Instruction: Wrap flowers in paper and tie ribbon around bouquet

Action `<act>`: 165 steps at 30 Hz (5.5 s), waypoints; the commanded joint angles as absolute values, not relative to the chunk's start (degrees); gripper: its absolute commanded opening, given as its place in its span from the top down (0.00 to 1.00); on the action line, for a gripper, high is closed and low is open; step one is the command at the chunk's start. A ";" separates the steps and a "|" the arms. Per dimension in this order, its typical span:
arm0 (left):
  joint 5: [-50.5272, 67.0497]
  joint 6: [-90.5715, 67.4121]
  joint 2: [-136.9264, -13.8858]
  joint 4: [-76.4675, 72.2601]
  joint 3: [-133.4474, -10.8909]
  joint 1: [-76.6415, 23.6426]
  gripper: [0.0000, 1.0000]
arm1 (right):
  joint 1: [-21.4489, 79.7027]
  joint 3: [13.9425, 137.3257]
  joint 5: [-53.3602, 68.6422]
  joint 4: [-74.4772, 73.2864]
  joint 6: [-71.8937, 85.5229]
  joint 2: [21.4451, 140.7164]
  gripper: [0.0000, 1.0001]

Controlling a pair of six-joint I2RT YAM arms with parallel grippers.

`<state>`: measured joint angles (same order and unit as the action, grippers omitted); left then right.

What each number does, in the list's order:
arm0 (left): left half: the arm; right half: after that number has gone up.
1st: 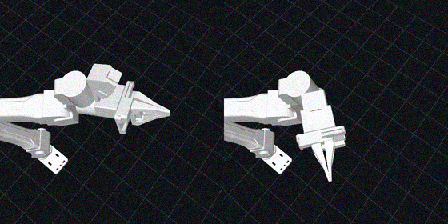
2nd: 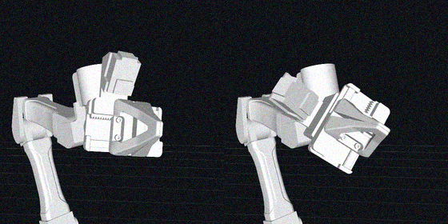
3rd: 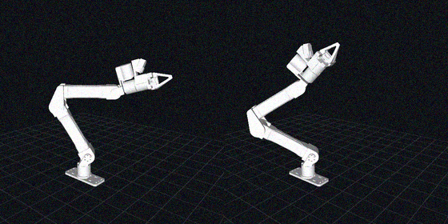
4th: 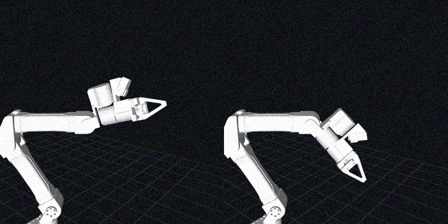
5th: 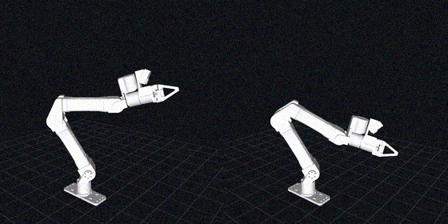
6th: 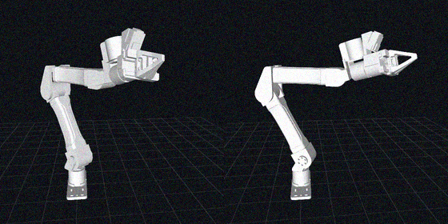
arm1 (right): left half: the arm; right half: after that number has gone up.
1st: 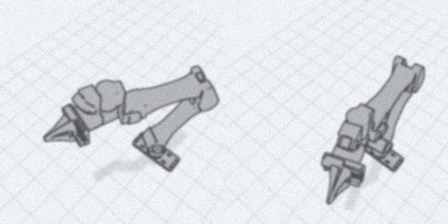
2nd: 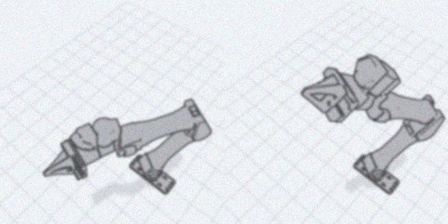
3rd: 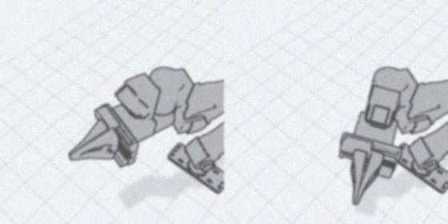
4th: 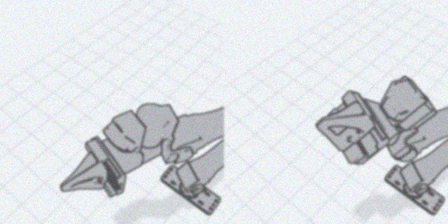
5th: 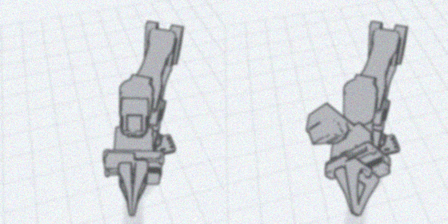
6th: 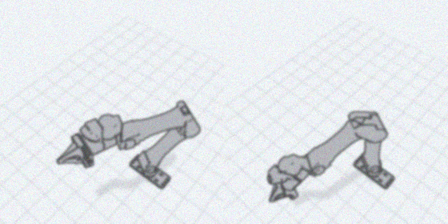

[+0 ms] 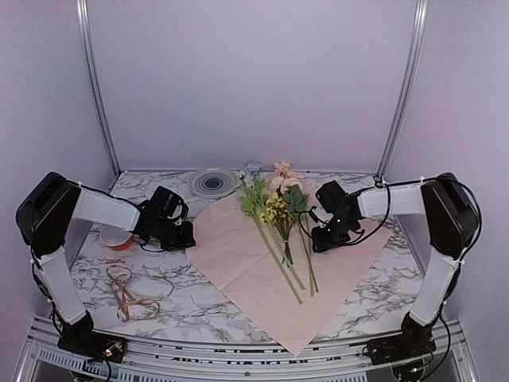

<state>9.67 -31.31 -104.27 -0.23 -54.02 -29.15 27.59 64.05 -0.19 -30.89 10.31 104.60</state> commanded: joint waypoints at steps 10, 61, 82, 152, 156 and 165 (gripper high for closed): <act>9.14 -29.63 -103.71 2.45 -54.97 -28.91 1.00 | 34.45 69.51 4.12 -28.22 14.12 107.52 0.59; -3.49 26.62 -81.84 -15.62 -44.15 -72.61 0.22 | 49.48 61.69 7.03 -41.51 8.05 92.81 0.55; -1.92 44.39 -112.48 0.44 -62.05 -83.15 0.23 | 49.57 56.23 8.97 -37.43 10.49 93.51 0.55; 31.62 13.16 -115.46 -11.60 -71.11 -54.63 1.00 | 31.22 34.82 41.09 3.69 12.50 83.44 0.34; 31.65 12.71 -116.15 -11.62 -71.70 -54.40 1.00 | 31.20 33.36 41.85 4.63 12.85 84.04 0.58; 29.83 12.15 -115.94 -12.32 -71.29 -54.14 0.88 | 31.12 33.58 42.89 5.02 14.27 86.67 1.00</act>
<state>30.59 12.75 -115.81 -10.57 -70.50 -54.68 31.11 32.86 42.78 3.99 13.87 86.50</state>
